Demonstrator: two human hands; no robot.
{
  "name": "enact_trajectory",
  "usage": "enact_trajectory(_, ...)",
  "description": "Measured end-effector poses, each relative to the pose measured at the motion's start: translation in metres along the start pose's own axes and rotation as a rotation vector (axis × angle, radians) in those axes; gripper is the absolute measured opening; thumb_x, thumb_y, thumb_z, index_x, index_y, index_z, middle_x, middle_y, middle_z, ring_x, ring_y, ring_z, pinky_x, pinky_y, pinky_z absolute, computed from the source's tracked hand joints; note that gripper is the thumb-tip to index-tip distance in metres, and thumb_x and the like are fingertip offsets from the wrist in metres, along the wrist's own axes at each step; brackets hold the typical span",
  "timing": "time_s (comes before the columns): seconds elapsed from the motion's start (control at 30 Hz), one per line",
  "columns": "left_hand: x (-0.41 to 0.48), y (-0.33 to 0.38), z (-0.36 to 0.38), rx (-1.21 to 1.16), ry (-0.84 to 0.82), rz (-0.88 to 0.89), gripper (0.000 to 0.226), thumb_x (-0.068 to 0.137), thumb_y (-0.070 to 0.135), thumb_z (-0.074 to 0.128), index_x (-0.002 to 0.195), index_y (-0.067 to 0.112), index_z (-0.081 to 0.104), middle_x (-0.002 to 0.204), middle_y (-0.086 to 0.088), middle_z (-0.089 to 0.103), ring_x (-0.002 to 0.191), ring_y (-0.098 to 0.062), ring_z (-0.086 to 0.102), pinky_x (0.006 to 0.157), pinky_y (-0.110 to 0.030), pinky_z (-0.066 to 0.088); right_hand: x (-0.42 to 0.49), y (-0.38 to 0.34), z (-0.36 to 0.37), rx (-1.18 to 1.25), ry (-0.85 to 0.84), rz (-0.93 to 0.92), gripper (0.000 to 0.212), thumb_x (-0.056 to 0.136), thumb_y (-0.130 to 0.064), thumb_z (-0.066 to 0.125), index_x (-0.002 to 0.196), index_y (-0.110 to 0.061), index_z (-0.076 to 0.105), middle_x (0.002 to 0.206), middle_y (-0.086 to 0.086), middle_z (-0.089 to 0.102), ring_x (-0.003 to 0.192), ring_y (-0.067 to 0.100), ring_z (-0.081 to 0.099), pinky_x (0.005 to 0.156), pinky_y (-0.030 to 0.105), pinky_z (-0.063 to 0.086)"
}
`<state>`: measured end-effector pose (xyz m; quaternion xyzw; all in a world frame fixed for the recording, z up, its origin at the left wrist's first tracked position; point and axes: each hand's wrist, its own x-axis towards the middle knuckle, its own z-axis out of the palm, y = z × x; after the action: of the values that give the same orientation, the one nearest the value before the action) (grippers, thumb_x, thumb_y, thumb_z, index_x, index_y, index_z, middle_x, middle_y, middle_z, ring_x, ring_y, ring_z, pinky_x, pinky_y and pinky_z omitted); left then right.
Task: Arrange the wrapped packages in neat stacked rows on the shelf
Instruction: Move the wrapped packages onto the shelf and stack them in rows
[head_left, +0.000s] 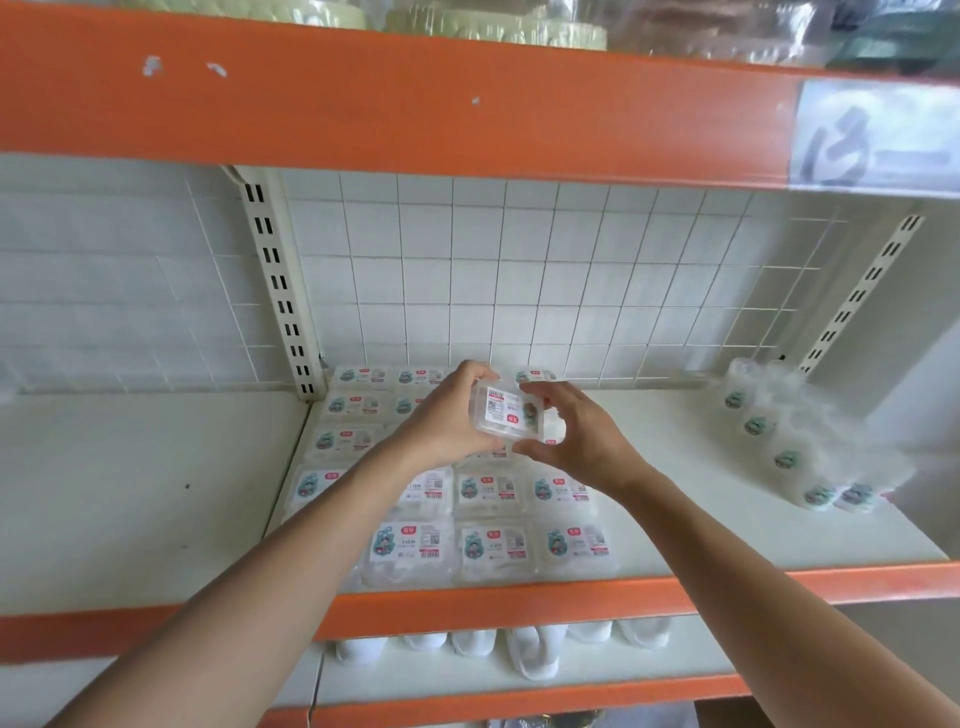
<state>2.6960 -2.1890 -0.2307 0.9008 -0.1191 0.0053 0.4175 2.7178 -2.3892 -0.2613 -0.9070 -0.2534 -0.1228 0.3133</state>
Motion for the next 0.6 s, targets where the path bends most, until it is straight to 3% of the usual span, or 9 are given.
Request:
enact_trajectory(0.1,0.002,-0.001,-0.002,0.066,0.003,-0.008,0.074,0.072,0.023,0.083,0.132,0.023,0.041,0.127,0.005,0.047,0.106,-0.007,0.049,0.073,-0.009,0.037,0.003,0.003,0.0,0.003,-0.022,-0.009,0.071,0.072,-0.03,0.084,0.134,-0.018,0.051,0.123,-0.002,0.056,0.097,0.007,0.05,0.089,0.02,0.043)
enact_trajectory(0.23,0.002,-0.003,-0.005,0.111,-0.012,-0.06,0.06,0.082,0.039,0.072,0.134,0.024,0.045,0.126,0.013,0.044,0.112,-0.007,0.048,0.086,-0.021,0.038,0.005,0.007,0.003,-0.029,-0.039,-0.046,0.069,0.073,-0.031,0.083,0.133,-0.019,0.053,0.126,-0.002,0.056,0.109,0.013,0.054,0.088,0.013,0.036)
enact_trajectory(0.33,0.007,-0.006,-0.008,0.096,-0.002,-0.119,0.033,0.089,0.039,0.064,0.117,0.025,0.053,0.114,0.013,0.055,0.105,-0.01,0.055,0.085,-0.027,0.044,0.007,0.008,0.005,-0.032,-0.063,-0.087,0.067,0.074,-0.029,0.082,0.134,-0.02,0.053,0.13,-0.003,0.054,0.115,0.012,0.052,0.091,0.009,0.033)
enact_trajectory(0.43,0.014,-0.009,-0.009,0.087,0.013,-0.162,0.024,0.084,0.032,0.07,0.099,0.021,0.056,0.099,0.006,0.06,0.094,-0.014,0.06,0.083,-0.033,0.051,0.009,0.008,0.008,-0.048,-0.084,-0.152,0.067,0.074,-0.025,0.082,0.134,-0.022,0.053,0.137,-0.004,0.051,0.122,0.012,0.05,0.096,0.019,0.041)
enact_trajectory(0.5,0.017,-0.01,-0.011,0.035,0.056,-0.195,0.023,0.079,0.03,0.075,0.092,0.022,0.058,0.096,0.004,0.062,0.091,-0.014,0.062,0.082,-0.036,0.053,0.009,0.008,0.009,-0.064,-0.049,-0.159,0.067,0.075,-0.023,0.082,0.135,-0.022,0.052,0.138,-0.004,0.049,0.117,0.012,0.053,0.092,0.023,0.047)
enact_trajectory(0.6,0.019,-0.009,-0.012,-0.078,0.112,-0.252,0.026,0.079,0.021,0.077,0.095,0.02,0.057,0.094,0.002,0.064,0.086,-0.016,0.066,0.08,-0.04,0.056,0.01,0.004,0.009,-0.026,0.022,-0.037,0.064,0.078,-0.021,0.079,0.134,-0.023,0.049,0.132,-0.002,0.049,0.093,0.008,0.059,0.079,0.028,0.055)
